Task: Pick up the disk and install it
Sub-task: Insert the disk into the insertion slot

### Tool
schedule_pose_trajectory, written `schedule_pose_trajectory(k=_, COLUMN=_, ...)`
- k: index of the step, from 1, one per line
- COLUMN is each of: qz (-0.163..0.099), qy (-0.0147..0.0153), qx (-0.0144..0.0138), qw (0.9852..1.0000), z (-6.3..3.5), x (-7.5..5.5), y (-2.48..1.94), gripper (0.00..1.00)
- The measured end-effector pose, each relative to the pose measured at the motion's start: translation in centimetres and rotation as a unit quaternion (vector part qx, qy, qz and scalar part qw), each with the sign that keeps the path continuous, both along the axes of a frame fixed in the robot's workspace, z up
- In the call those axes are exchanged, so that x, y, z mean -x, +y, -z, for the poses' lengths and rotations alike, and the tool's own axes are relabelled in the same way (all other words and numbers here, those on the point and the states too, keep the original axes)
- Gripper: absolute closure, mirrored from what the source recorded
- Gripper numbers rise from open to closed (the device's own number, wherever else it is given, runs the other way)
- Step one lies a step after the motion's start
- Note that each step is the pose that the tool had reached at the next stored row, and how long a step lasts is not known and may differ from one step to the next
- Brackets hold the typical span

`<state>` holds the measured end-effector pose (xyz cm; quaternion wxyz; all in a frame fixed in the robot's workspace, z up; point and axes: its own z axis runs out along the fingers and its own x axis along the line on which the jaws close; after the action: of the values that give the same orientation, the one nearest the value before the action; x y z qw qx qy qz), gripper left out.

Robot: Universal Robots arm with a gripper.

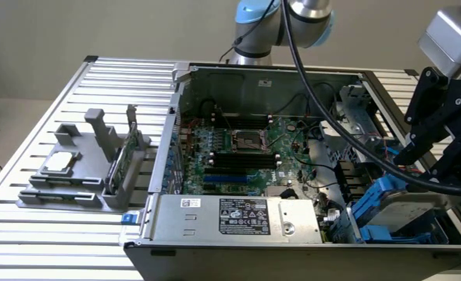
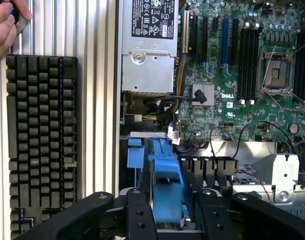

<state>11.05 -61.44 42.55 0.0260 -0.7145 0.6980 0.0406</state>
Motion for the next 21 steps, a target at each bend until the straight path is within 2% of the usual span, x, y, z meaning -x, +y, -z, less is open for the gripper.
schedule_pose_trajectory(k=1, qz=0.0, qy=0.0, qx=0.0, qw=1.0, z=0.0, x=0.01, y=0.0, gripper=0.59)
schedule_pose_trajectory(k=9, qz=-0.001, qy=-0.0001, qx=-0.0001, qw=1.0, z=-0.01, x=0.02, y=0.0, gripper=0.59)
schedule_pose_trajectory(k=16, qz=-0.006, qy=-0.0031, qx=-0.0002, qw=1.0, z=0.0, x=-0.28, y=0.0, gripper=0.59)
schedule_pose_trajectory(k=17, qz=-0.007, qy=-0.0036, qx=-0.0001, qw=1.0, z=0.0, x=-0.3, y=0.0, gripper=0.61)
schedule_pose_trajectory(k=18, qz=-0.008, qy=-0.004, qx=-0.0001, qw=1.0, z=0.0, x=-0.34, y=0.0, gripper=0.68)
schedule_pose_trajectory(k=19, qz=-0.009, qy=-0.0045, qx=-0.0002, qw=1.0, z=0.0, x=-0.36, y=0.0, gripper=0.68)
schedule_pose_trajectory(k=21, qz=-0.011, qy=-0.0056, qx=0.0, qw=0.9999, z=0.02, x=-0.42, y=-0.01, gripper=0.8)
